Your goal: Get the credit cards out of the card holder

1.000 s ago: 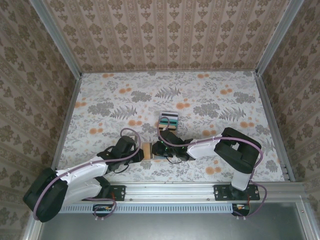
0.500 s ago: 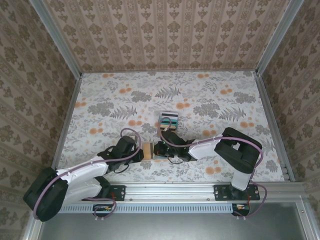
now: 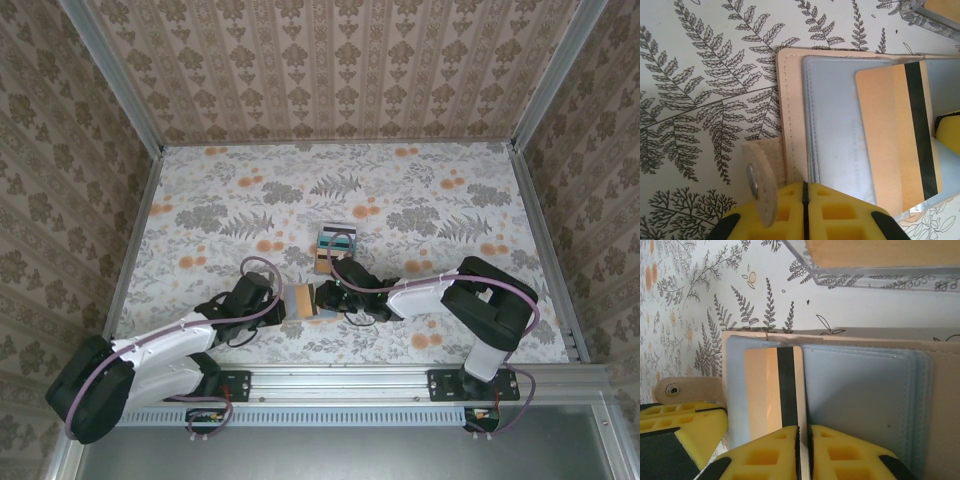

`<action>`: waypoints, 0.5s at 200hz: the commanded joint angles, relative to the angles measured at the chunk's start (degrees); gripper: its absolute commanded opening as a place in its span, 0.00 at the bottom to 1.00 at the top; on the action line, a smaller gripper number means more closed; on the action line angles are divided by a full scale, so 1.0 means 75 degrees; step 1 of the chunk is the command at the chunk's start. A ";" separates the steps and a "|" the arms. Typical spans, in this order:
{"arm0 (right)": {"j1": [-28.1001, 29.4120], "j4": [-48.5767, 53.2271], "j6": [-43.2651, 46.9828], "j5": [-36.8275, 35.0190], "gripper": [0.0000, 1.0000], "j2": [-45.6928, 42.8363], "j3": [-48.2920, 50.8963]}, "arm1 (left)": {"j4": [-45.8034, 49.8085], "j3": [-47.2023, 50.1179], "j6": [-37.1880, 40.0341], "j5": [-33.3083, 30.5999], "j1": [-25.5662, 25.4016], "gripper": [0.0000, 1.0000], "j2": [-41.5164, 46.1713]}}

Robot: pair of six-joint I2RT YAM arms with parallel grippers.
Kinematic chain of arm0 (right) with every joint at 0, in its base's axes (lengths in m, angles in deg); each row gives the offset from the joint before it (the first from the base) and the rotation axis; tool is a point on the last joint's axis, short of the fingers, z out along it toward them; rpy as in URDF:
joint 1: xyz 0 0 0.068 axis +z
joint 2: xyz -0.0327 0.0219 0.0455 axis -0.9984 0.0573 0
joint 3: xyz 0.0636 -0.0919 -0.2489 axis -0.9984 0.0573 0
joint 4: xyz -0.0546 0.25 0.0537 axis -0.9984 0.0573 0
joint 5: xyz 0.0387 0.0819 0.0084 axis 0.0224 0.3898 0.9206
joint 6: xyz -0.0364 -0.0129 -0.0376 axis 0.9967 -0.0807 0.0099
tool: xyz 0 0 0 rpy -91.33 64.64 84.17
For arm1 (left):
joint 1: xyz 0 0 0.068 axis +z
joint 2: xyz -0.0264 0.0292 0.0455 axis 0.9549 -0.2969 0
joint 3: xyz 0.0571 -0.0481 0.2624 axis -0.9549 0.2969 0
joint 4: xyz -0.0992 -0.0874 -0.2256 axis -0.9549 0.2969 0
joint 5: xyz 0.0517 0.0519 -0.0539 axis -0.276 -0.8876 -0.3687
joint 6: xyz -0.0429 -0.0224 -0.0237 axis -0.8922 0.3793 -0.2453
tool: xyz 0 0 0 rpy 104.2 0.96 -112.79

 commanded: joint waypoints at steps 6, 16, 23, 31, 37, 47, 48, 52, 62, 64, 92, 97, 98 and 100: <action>-0.0035 0.0111 0.0233 0.0226 0.20 0.0193 -0.0190 | 0.0563 -0.0091 -0.0007 -0.0119 -0.0020 0.03 -0.0086; -0.0036 0.0088 0.0258 0.0269 0.21 0.0266 -0.0227 | 0.0556 -0.0095 -0.0006 -0.0114 -0.0022 0.02 -0.0110; -0.0041 0.0081 0.0282 0.0298 0.21 0.0323 -0.0262 | 0.0553 -0.0097 -0.0013 -0.0102 -0.0032 0.01 -0.0121; -0.0036 0.0076 0.0285 0.0325 0.21 0.0368 -0.0295 | 0.0538 -0.0098 -0.0007 -0.0090 -0.0032 0.00 -0.0133; -0.0031 0.0058 0.0283 0.0362 0.21 0.0412 -0.0310 | 0.0532 -0.0097 -0.0006 -0.0090 -0.0029 0.00 -0.0157; -0.0040 0.0022 0.0282 0.0404 0.21 0.0467 -0.0343 | 0.0512 -0.0109 -0.0010 -0.0070 -0.0032 0.00 -0.0179; -0.0035 0.0019 0.0282 0.0413 0.21 0.0477 -0.0344 | 0.0504 -0.0109 -0.0003 -0.0068 -0.0032 0.00 -0.0180; -0.0039 -0.0004 0.0279 0.0419 0.21 0.0491 -0.0346 | 0.0498 -0.0108 -0.0007 -0.0066 -0.0032 0.00 -0.0191; -0.0033 -0.0039 0.0271 0.0422 0.21 0.0510 -0.0337 | 0.0497 -0.0109 -0.0008 -0.0059 -0.0032 0.00 -0.0213; -0.0036 -0.0041 0.0264 0.0416 0.21 0.0510 -0.0335 | 0.0512 -0.0119 -0.0007 -0.0064 -0.0032 0.00 -0.0215; -0.0066 0.0010 0.0223 0.0270 0.14 0.0382 -0.0190 | 0.0566 -0.0121 -0.0007 -0.0098 -0.0032 0.00 -0.0175; -0.0091 0.0009 0.0224 0.0238 0.12 0.0340 -0.0144 | 0.0580 -0.0116 -0.0004 -0.0110 -0.0031 0.00 -0.0162; -0.0089 0.0013 0.0223 0.0237 0.12 0.0337 -0.0139 | 0.0580 -0.0119 -0.0006 -0.0112 -0.0032 0.00 -0.0159; -0.0097 0.0016 0.0217 0.0226 0.12 0.0312 -0.0113 | 0.0588 -0.0120 -0.0007 -0.0122 -0.0032 0.00 -0.0152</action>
